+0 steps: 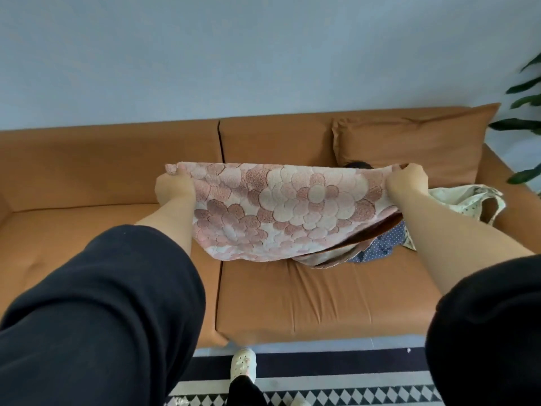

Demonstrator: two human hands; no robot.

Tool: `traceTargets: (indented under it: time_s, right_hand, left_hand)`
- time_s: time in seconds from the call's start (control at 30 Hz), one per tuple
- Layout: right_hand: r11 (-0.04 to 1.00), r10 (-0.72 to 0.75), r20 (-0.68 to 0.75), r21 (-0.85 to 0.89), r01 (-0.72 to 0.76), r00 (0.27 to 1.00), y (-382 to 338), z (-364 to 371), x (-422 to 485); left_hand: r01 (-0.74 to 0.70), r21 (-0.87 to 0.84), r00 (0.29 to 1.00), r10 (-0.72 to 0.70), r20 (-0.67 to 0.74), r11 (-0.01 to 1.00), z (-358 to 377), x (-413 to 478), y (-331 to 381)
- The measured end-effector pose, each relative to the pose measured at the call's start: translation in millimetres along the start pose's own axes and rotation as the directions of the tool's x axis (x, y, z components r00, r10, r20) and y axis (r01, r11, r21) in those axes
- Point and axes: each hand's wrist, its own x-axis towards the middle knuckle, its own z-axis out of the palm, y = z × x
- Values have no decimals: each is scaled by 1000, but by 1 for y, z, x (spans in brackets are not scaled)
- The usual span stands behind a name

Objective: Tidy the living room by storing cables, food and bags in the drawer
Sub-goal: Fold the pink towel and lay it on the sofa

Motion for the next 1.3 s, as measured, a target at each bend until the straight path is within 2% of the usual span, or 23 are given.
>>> traceTargets:
  time_s: [0.17, 0.23, 0.33, 0.4, 0.47, 0.63, 0.7, 0.83, 0.93, 1.03, 1.13, 1.3]
  right_hand:
    - [971, 74, 87, -232, -52, 993, 23, -7, -9]
    - [962, 61, 109, -272, -29, 992, 37, 0, -10]
    - [925, 125, 229, -379, -29, 965, 60, 20, -17]
    - [927, 223, 195, -346, -146, 955, 82, 37, -15]
    - [897, 176, 183, -435, -81, 967, 94, 44, -21]
    - [850, 216, 204, -520, -81, 955, 131, 101, -3]
    - [820, 205, 169, -568, -75, 964, 145, 125, 7]
    - [851, 161, 96, -517, -89, 982, 170, 169, 25]
    - [855, 123, 138, -517, -34, 983, 194, 196, 32]
    - [825, 167, 240, -565, -3, 956, 231, 228, 24]
    - [797, 229, 379, -602, 51, 897, 257, 254, 6]
    - [755, 414, 469, -656, -7, 780, 285, 281, -19]
  left_hand:
    - [100, 210, 970, -142, 197, 973, 7, -7, -24]
    - [78, 313, 954, -162, 254, 947, 13, -9, -38]
    - [18, 453, 920, -192, 342, 891, 26, -10, -65]
    - [18, 498, 905, -226, 360, 867, 43, -3, -86]
    - [22, 485, 902, -226, 367, 874, 52, -3, -101]
    - [0, 480, 901, -208, 381, 877, 106, 13, -135]
    - [10, 471, 907, -206, 366, 882, 126, 22, -151]
    - [10, 455, 934, -170, 313, 891, 166, 41, -188]
    - [7, 427, 940, -152, 306, 904, 189, 43, -210]
    - [-21, 457, 898, -184, 399, 889, 217, 31, -237]
    - [-66, 479, 826, -221, 519, 875, 242, 10, -260]
    - [-204, 484, 680, -233, 695, 851, 271, -32, -283]
